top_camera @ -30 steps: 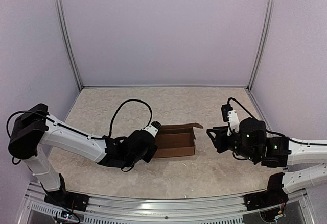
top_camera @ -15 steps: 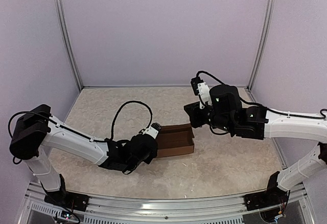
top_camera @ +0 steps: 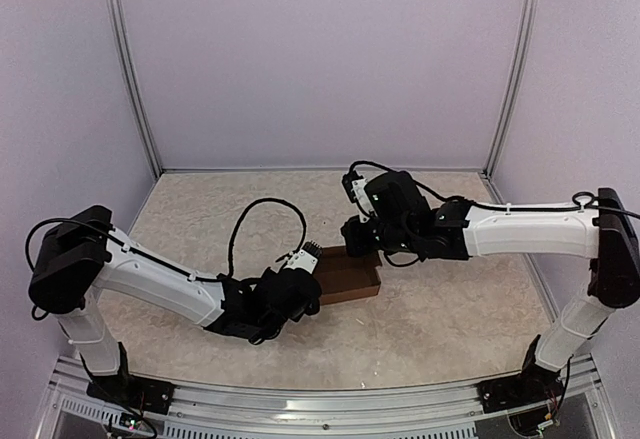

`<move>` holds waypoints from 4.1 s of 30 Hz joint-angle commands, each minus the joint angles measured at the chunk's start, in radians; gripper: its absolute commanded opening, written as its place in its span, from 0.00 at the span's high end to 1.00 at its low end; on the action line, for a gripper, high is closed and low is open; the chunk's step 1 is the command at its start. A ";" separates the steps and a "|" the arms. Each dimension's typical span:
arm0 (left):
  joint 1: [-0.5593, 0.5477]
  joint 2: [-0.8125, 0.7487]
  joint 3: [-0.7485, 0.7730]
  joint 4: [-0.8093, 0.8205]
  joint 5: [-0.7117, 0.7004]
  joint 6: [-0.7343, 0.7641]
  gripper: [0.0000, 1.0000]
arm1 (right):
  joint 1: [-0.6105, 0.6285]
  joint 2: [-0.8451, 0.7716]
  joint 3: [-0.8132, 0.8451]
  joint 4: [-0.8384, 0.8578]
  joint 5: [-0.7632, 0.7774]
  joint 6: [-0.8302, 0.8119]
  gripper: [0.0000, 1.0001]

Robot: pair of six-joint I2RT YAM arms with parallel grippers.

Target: Fold the paper box

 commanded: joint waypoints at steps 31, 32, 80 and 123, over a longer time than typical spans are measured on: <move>-0.006 -0.220 -0.062 -0.109 0.373 -0.025 0.40 | -0.009 0.122 -0.169 0.127 -0.059 0.153 1.00; -0.006 -0.232 -0.067 -0.127 0.410 -0.010 0.41 | -0.010 0.124 -0.171 0.140 -0.060 0.154 1.00; 0.610 -0.090 0.061 -0.024 1.407 -0.456 0.33 | -0.010 0.114 -0.166 0.123 -0.051 0.143 1.00; 0.516 0.036 0.073 0.073 1.512 -0.565 0.39 | -0.010 0.137 -0.177 0.141 -0.068 0.162 1.00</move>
